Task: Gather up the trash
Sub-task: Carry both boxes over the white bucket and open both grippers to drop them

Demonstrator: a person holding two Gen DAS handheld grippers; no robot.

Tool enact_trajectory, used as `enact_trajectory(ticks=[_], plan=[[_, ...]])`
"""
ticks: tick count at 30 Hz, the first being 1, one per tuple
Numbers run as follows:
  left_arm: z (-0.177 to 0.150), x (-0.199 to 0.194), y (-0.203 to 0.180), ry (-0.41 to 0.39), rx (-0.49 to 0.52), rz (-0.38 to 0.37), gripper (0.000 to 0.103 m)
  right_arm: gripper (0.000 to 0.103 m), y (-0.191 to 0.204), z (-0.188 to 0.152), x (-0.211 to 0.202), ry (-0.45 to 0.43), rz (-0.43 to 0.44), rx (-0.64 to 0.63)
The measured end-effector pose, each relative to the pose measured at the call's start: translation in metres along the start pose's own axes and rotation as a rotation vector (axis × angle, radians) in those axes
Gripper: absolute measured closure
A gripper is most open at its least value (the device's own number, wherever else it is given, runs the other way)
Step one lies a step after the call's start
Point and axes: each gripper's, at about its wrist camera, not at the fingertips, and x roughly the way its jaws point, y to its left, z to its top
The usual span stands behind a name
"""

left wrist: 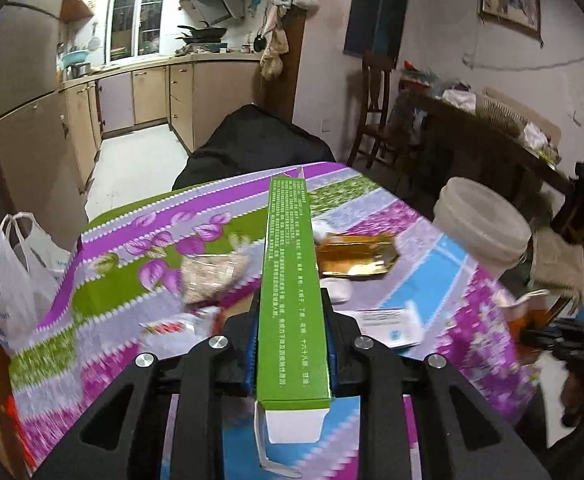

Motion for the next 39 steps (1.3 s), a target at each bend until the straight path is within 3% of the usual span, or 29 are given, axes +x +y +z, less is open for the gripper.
enact_trajectory(ticks=[7,12,22,39], plan=[[-0.013,-0.005,-0.078,-0.043,0.043,0.055,0.077,0.095,-0.007,0.004,0.0,0.061,-0.069,0.023],[-0.024,-0.005,-0.11,-0.056,0.048,0.066,0.077,0.095,-0.012,0.002,-0.004,0.094,-0.099,0.035],[-0.028,0.003,-0.134,-0.014,0.055,0.116,0.077,0.095,-0.017,0.011,-0.021,0.059,-0.108,0.022],[0.03,0.034,-0.175,-0.069,0.143,0.205,0.077,0.095,-0.035,0.062,-0.056,-0.027,-0.222,-0.063]])
